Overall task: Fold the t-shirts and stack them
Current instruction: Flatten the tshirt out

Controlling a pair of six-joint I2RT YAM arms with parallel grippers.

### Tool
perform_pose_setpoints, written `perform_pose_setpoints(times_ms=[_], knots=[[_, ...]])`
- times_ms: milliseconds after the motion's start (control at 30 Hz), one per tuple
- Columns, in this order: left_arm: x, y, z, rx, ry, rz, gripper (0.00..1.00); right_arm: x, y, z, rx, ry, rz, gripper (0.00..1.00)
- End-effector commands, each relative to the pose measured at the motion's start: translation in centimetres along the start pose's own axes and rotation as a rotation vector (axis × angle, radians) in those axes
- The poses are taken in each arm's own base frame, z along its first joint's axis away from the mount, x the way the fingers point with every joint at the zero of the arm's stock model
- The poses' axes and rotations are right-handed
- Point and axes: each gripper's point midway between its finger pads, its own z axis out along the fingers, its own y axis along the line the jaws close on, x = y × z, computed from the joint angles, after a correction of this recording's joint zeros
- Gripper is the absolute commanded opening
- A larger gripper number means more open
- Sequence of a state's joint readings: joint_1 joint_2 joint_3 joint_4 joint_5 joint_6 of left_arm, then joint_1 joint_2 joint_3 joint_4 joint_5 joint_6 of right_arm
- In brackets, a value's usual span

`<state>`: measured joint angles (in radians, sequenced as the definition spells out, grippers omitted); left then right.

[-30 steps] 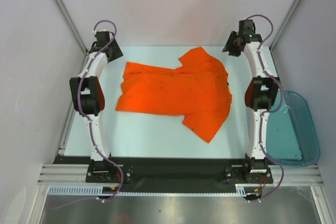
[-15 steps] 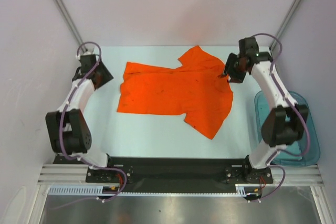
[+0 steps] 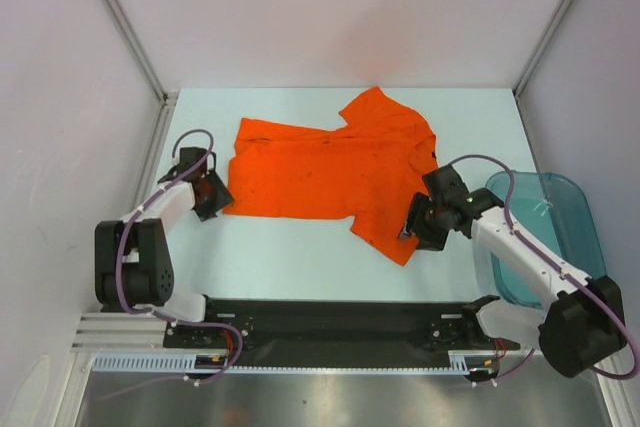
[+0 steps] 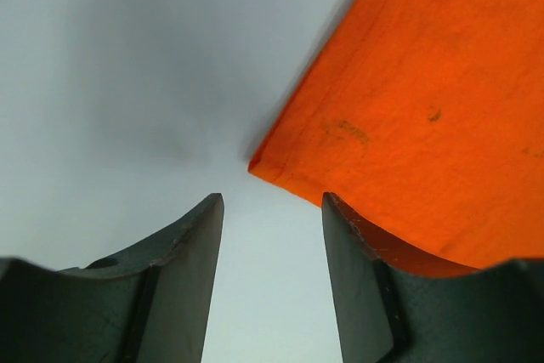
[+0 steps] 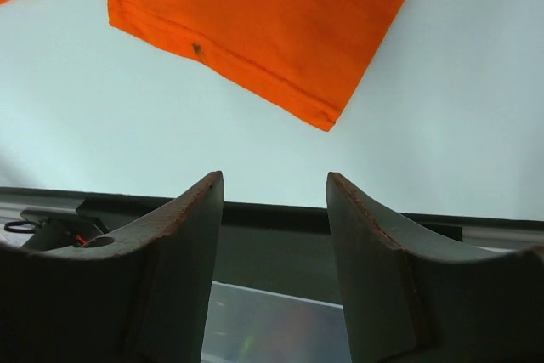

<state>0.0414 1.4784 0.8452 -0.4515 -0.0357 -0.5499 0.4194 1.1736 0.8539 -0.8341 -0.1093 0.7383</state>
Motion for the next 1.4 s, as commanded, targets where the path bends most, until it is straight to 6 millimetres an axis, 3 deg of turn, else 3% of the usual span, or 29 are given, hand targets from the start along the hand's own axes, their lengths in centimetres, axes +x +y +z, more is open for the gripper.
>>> perform_pose_setpoints(times_ms=[0, 267, 433, 800, 1000, 1200, 1367], knots=[[-0.3, 0.6, 0.9, -0.057, 0.005, -0.019, 0.56, -0.6, 0.9, 0.0, -0.037, -0.068, 0.053, 0.57], [-0.6, 0.8, 2.2, -0.085, 0.023, -0.012, 0.54, 0.8, -0.2, 0.6, -0.04, -0.057, 0.079, 0.58], [-0.9, 0.8, 1.9, -0.085, 0.006, 0.001, 0.49, 1.4, -0.8, 0.9, -0.036, -0.051, 0.086, 0.58], [0.2, 0.3, 3.4, -0.062, 0.084, 0.019, 0.47, 2.4, -3.0, 1.9, 0.06, -0.036, 0.156, 0.6], [0.5, 0.0, 3.5, -0.037, 0.099, 0.021, 0.34, 3.1, -3.9, 2.1, 0.088, -0.023, 0.178, 0.61], [0.9, 1.1, 2.6, -0.086, 0.097, 0.012, 0.42, 3.5, -4.0, 2.3, 0.069, -0.024, 0.188, 0.61], [2.0, 0.6, 2.5, -0.053, 0.131, -0.01, 0.43, 3.6, -4.0, 2.4, 0.057, -0.024, 0.195, 0.61]])
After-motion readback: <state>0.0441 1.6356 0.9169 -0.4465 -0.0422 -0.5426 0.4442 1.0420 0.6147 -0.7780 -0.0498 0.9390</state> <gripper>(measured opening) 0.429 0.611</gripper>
